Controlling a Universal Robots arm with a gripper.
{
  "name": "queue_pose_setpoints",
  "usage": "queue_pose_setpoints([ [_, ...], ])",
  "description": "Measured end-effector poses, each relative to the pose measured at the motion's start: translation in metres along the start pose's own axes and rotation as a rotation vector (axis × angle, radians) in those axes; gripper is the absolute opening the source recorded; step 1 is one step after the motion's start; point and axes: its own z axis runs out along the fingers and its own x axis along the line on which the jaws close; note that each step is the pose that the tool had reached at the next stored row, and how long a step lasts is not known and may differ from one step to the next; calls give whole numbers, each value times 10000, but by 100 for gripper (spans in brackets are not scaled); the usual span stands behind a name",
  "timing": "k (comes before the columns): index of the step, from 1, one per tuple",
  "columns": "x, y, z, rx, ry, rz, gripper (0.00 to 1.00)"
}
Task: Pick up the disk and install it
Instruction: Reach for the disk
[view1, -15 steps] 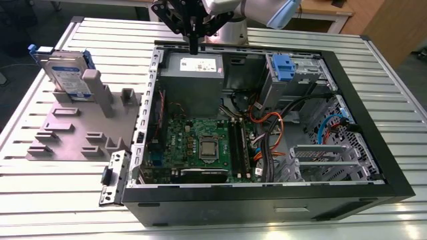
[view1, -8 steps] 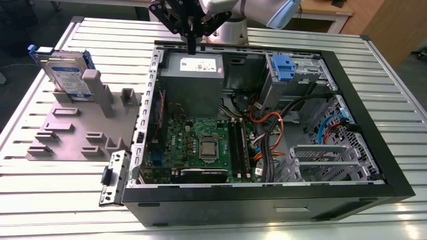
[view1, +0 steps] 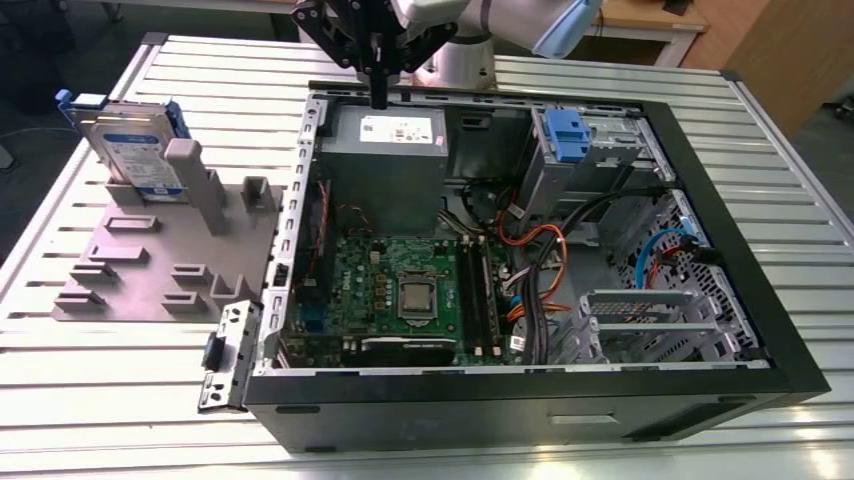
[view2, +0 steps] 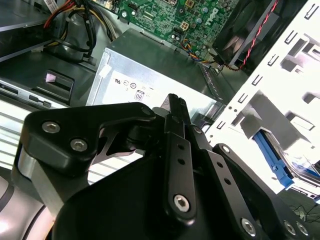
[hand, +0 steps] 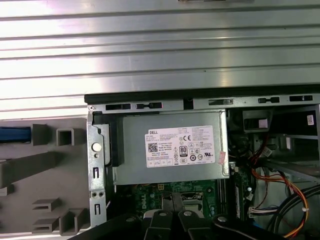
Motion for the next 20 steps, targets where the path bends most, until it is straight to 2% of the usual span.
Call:
queue_pose_setpoints([
  [20,31,-2,1,0,1,2,11],
])
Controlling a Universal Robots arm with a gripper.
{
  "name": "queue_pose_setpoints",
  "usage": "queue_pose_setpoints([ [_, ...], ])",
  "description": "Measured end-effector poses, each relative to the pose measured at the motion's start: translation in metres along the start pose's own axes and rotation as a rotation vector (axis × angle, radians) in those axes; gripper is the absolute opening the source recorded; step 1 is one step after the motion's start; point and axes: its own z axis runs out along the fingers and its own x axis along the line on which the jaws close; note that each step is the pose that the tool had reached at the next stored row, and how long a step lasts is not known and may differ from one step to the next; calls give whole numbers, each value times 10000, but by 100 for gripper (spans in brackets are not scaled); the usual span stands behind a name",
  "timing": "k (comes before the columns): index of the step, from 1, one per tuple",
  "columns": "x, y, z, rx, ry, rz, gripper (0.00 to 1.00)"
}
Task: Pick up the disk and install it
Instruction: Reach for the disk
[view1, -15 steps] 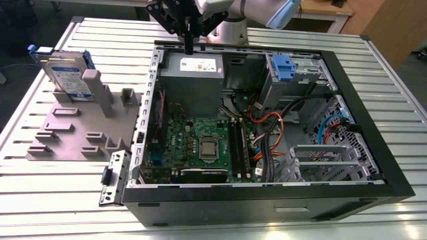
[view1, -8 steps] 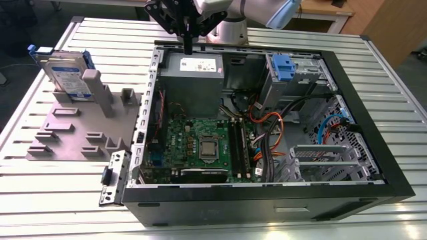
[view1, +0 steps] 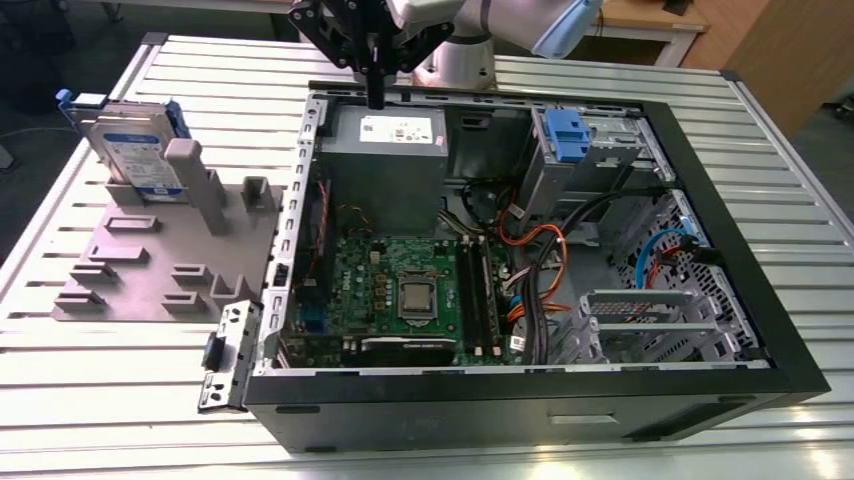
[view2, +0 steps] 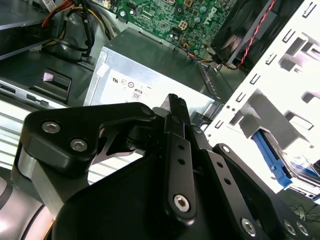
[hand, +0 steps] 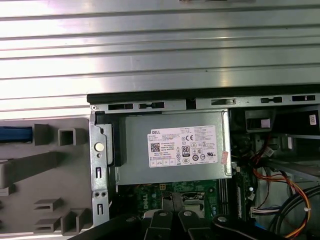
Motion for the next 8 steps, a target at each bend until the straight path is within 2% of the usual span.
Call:
queue_pose_setpoints([
  [8,63,-4,0,0,-1,-3,11],
])
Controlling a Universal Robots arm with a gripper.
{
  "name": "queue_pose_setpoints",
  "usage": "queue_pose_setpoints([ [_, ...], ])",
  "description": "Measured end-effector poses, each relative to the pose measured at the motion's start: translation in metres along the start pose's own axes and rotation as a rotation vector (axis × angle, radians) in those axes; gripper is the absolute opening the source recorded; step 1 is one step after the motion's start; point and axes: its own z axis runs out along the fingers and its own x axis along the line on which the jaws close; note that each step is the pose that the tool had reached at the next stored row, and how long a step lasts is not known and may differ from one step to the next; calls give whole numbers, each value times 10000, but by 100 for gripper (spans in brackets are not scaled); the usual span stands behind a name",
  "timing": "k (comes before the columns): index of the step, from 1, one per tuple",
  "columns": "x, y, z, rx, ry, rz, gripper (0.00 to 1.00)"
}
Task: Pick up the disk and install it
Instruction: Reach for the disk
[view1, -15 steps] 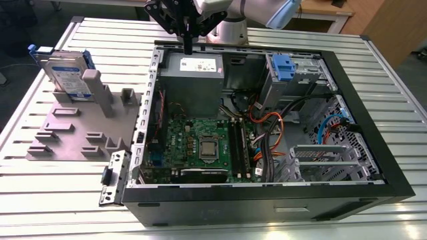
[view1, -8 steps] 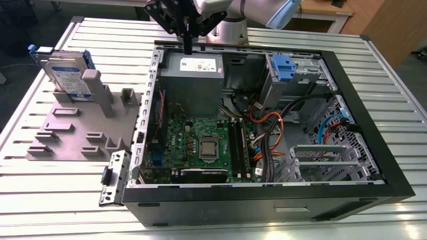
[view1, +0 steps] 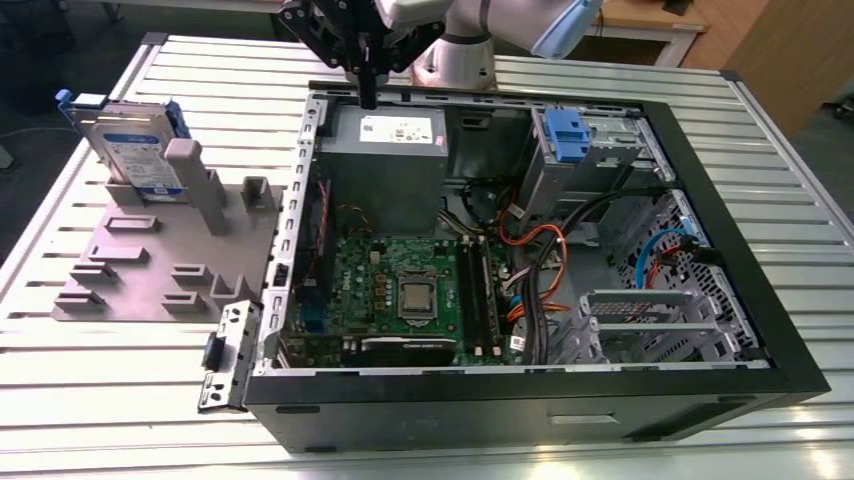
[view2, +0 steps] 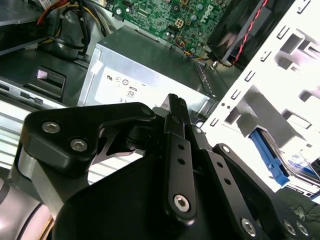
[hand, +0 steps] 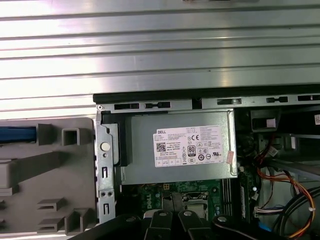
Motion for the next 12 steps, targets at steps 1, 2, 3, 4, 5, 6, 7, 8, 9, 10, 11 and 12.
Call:
queue_pose_setpoints([
  [1,3,-1,0,0,0,0,11],
  [2,5,-1,0,1,1,0,11],
  [3,6,-1,0,0,0,0,11],
  [4,19,-2,1,0,0,0,11],
  [5,26,-3,1,0,1,0,11],
  [6,26,-3,0,0,0,0,11],
  [7,26,-3,1,0,0,0,11],
  [8,26,-3,1,0,0,0,11],
  [9,26,-3,1,0,0,0,11],
  [10,26,-3,0,0,1,0,11],
  [11,27,-3,0,0,1,0,11],
  [12,27,-3,1,0,0,1,11],
])
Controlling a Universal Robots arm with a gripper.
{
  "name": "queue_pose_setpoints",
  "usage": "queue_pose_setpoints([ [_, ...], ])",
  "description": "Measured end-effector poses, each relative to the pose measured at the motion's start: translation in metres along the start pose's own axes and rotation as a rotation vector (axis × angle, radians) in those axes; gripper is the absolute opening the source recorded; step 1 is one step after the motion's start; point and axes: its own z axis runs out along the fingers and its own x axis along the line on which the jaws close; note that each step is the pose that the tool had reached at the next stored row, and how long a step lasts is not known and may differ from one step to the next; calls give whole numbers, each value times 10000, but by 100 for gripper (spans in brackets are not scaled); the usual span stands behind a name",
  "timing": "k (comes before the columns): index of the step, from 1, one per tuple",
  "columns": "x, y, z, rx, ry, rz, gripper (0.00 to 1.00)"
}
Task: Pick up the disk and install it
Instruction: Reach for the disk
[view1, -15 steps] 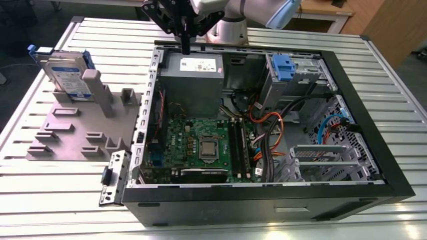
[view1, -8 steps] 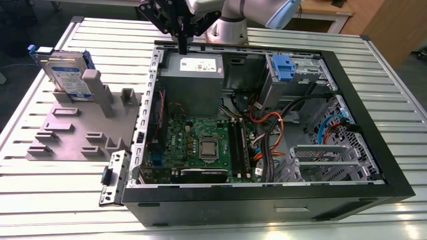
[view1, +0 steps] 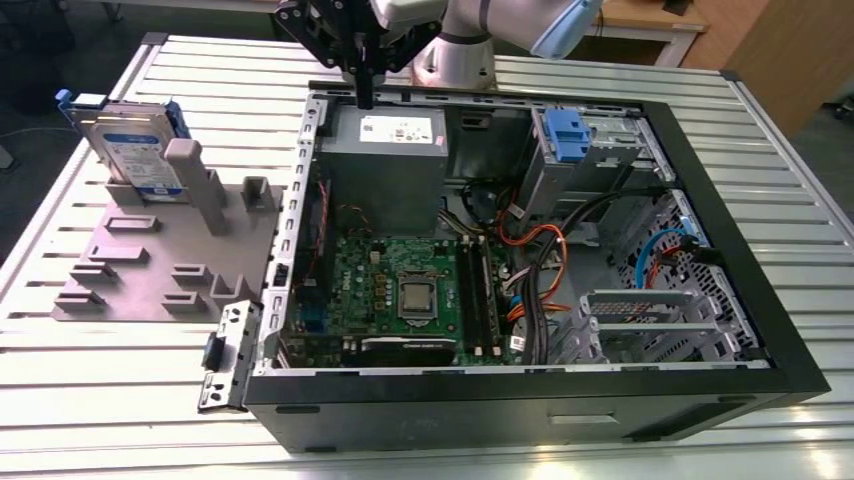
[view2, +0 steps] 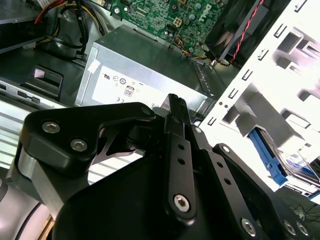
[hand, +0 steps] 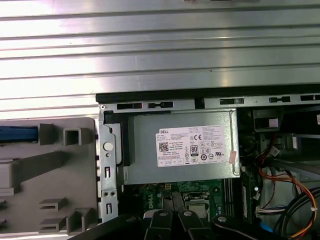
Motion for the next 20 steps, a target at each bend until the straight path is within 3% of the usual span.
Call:
queue_pose_setpoints([
  [20,109,-8,1,0,0,0,11],
])
